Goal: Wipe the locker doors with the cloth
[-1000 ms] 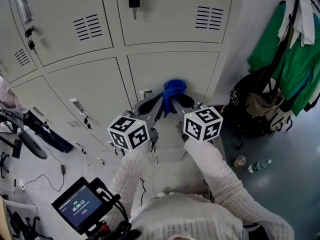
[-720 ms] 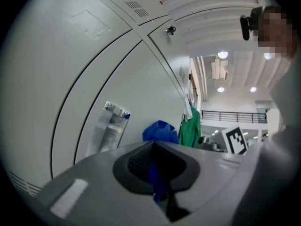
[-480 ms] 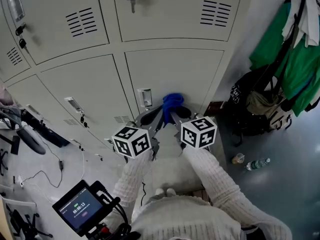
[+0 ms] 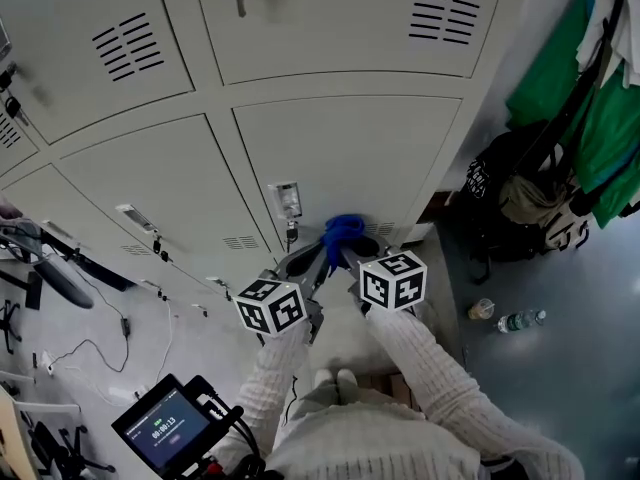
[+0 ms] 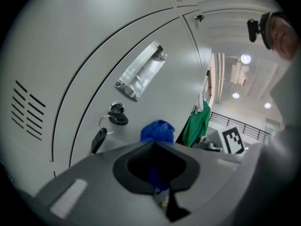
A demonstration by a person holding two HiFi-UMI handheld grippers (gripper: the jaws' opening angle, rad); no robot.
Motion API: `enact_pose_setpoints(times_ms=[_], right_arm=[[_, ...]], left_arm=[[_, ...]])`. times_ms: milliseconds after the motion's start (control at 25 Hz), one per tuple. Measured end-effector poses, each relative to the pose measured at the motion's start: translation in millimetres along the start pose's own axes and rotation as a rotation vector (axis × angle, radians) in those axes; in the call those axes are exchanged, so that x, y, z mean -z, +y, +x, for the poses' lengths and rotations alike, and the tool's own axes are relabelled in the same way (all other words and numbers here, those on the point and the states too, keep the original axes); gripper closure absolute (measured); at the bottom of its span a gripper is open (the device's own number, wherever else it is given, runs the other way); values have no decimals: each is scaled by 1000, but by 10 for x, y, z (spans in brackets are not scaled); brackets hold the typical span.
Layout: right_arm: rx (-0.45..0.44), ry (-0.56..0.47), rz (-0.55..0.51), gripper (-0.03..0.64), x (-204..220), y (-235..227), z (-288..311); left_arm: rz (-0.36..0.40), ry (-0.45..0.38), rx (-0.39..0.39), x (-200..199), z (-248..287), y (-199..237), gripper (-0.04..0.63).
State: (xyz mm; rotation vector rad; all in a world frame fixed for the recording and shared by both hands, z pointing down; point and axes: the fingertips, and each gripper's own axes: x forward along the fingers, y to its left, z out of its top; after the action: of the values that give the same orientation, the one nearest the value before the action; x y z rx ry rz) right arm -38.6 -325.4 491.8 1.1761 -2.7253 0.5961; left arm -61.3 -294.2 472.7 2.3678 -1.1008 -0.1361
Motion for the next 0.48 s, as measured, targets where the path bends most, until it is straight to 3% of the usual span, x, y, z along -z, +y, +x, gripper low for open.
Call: enact_pose_setpoints(times_ms=[480], right_arm=[[2,98,113,566,472,-139,170]], left_arm=[[-79,74,-28,382,46,264,589]])
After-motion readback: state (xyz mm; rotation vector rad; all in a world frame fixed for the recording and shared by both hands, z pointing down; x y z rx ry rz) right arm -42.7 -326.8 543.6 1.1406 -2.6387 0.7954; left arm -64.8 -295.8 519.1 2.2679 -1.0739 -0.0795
